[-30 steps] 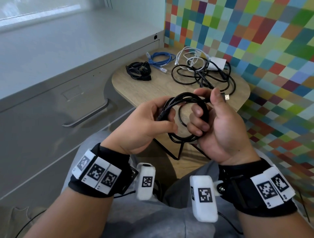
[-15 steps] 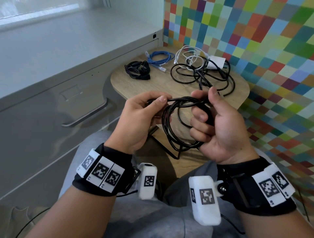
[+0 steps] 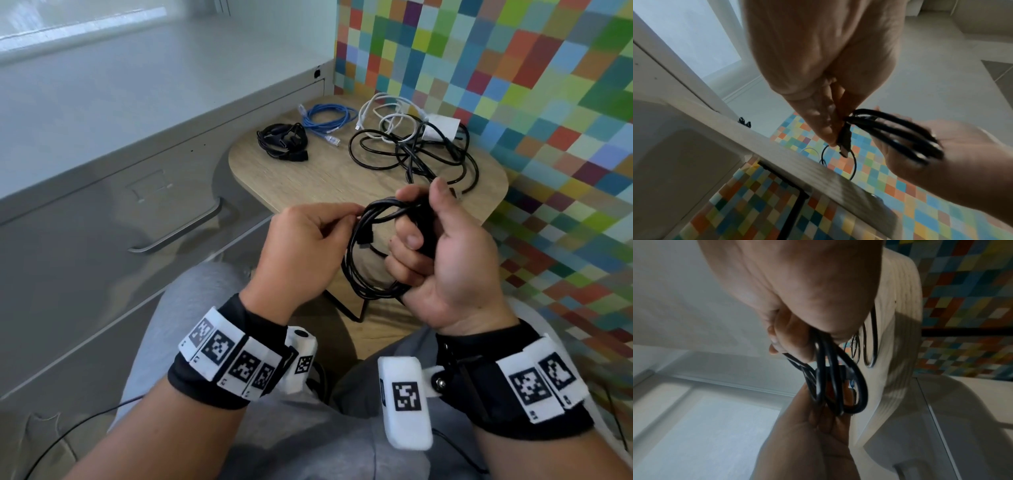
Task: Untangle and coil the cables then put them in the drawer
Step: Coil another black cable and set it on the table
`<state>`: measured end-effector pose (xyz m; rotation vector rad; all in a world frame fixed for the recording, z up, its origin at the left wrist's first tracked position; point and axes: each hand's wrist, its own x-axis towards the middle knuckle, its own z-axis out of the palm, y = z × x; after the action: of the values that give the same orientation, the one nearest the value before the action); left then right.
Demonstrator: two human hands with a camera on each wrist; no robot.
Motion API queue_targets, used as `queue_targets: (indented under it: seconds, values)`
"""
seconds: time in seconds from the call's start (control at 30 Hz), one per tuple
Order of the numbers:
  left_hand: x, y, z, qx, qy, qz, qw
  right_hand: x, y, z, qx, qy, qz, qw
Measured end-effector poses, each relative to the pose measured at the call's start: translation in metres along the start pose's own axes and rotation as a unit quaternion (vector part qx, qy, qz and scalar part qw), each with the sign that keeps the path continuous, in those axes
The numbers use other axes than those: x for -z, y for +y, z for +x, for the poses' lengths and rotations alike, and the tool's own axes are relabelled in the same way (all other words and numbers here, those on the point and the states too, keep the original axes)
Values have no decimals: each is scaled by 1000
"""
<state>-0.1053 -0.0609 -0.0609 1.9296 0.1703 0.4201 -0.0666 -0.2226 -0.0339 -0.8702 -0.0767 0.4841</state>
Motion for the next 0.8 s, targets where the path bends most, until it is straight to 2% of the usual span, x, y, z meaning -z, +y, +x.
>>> queue_targets:
  seconds: [0.1, 0.2, 0.27, 0.37, 0.57, 0.63, 0.7, 0.8]
  values:
    - [-1, 6, -3, 19, -32, -79, 996, 2, 0, 2, 34, 4, -11, 999]
    - [-6, 9, -5, 17, -58, -96, 994, 5, 1, 3, 50, 0, -31, 998]
    - [-9, 9, -5, 42, -84, -155, 984, 6, 2, 3, 60, -2, -55, 997]
    - [-5, 13, -5, 129, -121, -334, 926, 7, 0, 4, 78, 7, -87, 993]
    - [-1, 23, -5, 182, -182, -427, 867, 5, 4, 6, 58, 39, -93, 993]
    - [0, 22, -2, 218, -176, -456, 845, 4, 8, 5, 44, 45, -100, 993]
    - [5, 17, 0, 242, -164, -457, 840, 3, 9, 6, 43, 57, -115, 991]
    - [9, 12, 4, 235, -145, -428, 860, 0, 8, 7, 65, 79, -138, 985]
